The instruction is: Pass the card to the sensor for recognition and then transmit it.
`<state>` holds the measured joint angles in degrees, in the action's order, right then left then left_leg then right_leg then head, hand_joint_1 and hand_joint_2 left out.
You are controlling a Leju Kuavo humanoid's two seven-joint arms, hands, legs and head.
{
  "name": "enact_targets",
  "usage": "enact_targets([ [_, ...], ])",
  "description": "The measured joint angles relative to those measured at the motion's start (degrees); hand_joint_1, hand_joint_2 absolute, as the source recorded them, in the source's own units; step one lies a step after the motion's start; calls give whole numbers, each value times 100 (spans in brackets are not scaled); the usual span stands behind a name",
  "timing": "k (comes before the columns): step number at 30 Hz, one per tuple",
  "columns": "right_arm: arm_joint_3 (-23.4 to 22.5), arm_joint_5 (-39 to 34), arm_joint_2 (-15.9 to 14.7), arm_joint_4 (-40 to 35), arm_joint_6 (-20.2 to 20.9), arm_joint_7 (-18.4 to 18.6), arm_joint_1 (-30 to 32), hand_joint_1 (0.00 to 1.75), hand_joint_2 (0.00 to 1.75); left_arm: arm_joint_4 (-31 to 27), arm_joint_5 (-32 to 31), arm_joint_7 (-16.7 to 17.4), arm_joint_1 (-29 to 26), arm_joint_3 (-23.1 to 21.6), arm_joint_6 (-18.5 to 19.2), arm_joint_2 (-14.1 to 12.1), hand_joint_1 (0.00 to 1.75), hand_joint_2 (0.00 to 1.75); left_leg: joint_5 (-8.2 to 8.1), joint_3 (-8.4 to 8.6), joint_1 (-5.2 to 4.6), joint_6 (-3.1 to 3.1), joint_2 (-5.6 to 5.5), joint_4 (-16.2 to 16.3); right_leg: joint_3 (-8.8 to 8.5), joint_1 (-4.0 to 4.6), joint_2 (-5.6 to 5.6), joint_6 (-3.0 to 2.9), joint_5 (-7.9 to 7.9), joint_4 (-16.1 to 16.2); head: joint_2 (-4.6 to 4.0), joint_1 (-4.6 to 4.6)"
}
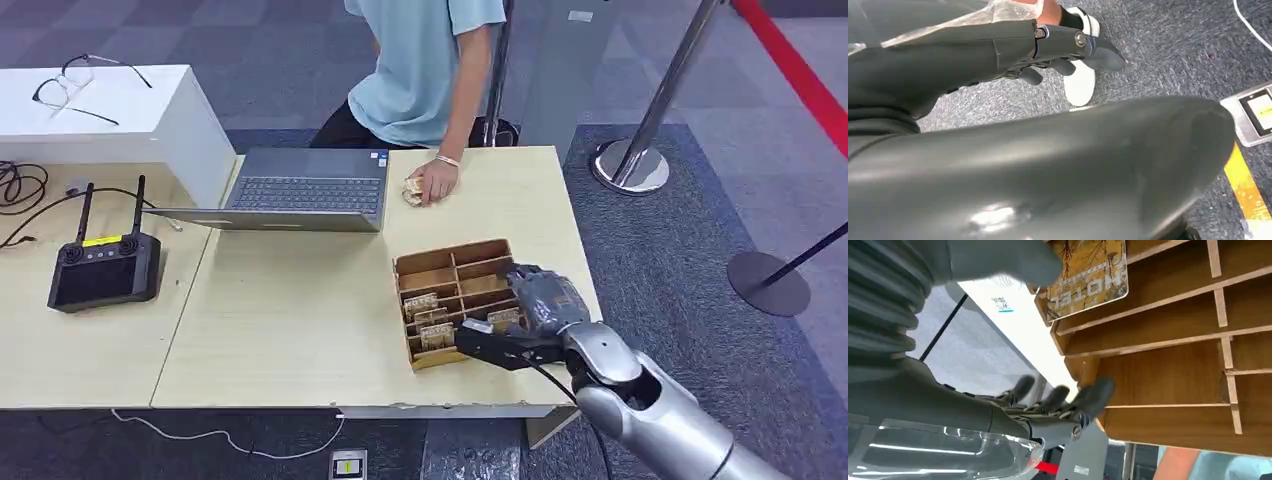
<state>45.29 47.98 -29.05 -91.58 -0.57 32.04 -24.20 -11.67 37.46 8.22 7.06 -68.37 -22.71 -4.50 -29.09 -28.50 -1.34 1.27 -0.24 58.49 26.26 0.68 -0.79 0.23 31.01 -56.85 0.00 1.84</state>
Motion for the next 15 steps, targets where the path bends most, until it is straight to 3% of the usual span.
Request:
enact_targets([
  [2,0,-2,2,2,-50,-15,14,79,175,0,7,0,0,0,0,-2,0,0,0,0,0,0,0,0,0,0,0,0,0,0,0,0],
  [8,0,-20,7,11,-151,-33,63,61,175,0,18,-7,0,0,-9,-2,0,0,0,0,0,0,0,0,0,0,0,0,0,0,0,0],
  [13,0,-24,15,52,-153,-35,97,77,175,0,18,-9,0,0,-11,-2,0,0,0,0,0,0,1,0,0,0,0,0,0,0,0,0],
  [15,0,-24,20,57,-153,-35,98,91,175,0,18,-9,1,0,-13,-2,0,0,0,1,0,0,1,0,0,0,0,0,0,0,0,0],
])
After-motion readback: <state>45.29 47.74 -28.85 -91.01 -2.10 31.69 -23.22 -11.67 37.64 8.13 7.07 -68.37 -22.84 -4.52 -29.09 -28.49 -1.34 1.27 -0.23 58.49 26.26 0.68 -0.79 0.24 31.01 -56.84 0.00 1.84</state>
